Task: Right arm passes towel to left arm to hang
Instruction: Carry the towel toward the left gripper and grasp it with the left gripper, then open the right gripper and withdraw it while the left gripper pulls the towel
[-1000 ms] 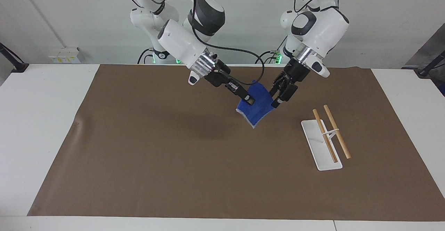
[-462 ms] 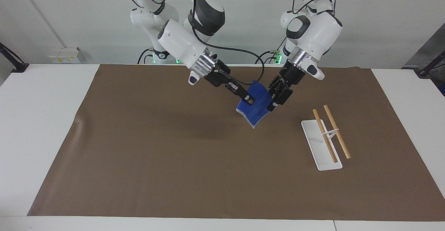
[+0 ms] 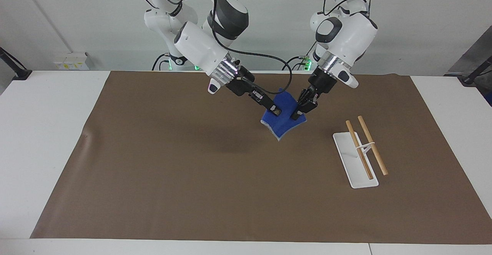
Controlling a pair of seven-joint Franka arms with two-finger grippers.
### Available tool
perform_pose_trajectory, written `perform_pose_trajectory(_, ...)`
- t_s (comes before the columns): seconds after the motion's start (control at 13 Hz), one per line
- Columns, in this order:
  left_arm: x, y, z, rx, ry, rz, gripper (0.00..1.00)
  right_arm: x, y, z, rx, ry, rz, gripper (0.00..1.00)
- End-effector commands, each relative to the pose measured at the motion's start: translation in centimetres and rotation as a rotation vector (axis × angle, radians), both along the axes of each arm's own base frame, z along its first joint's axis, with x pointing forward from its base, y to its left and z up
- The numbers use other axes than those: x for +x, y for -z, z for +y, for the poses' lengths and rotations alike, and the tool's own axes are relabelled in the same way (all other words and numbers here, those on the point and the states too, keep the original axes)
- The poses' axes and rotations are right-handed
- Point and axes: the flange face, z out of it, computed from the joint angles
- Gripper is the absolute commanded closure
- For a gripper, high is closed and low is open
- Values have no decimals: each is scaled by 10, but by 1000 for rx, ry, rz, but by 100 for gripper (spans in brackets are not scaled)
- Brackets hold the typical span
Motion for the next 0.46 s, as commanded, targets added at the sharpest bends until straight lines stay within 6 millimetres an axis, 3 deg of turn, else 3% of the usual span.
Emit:
perform_pose_trajectory(0.0, 2, 1, 4, 2, 3, -29, 100, 1, -1, -4, 0, -1, -9, 100)
perform_pose_trajectory(0.08, 2, 1, 5, 3, 3, -30, 100, 1, 0, -4, -6, -3, -10, 84)
perform_pose_trajectory(0.15, 3, 1, 6, 9, 12, -38, 100, 2, -1, -6, -23, -10, -23, 22)
perform_pose_trajectory(0.23, 3, 1, 7, 14, 19, -44, 100, 2, -3, -7, -42, -17, -39, 0)
perform_pose_trajectory(0.38, 5, 2, 7, 13, 17, -41, 100, -4, -8, -7, -97, -38, -77, 0)
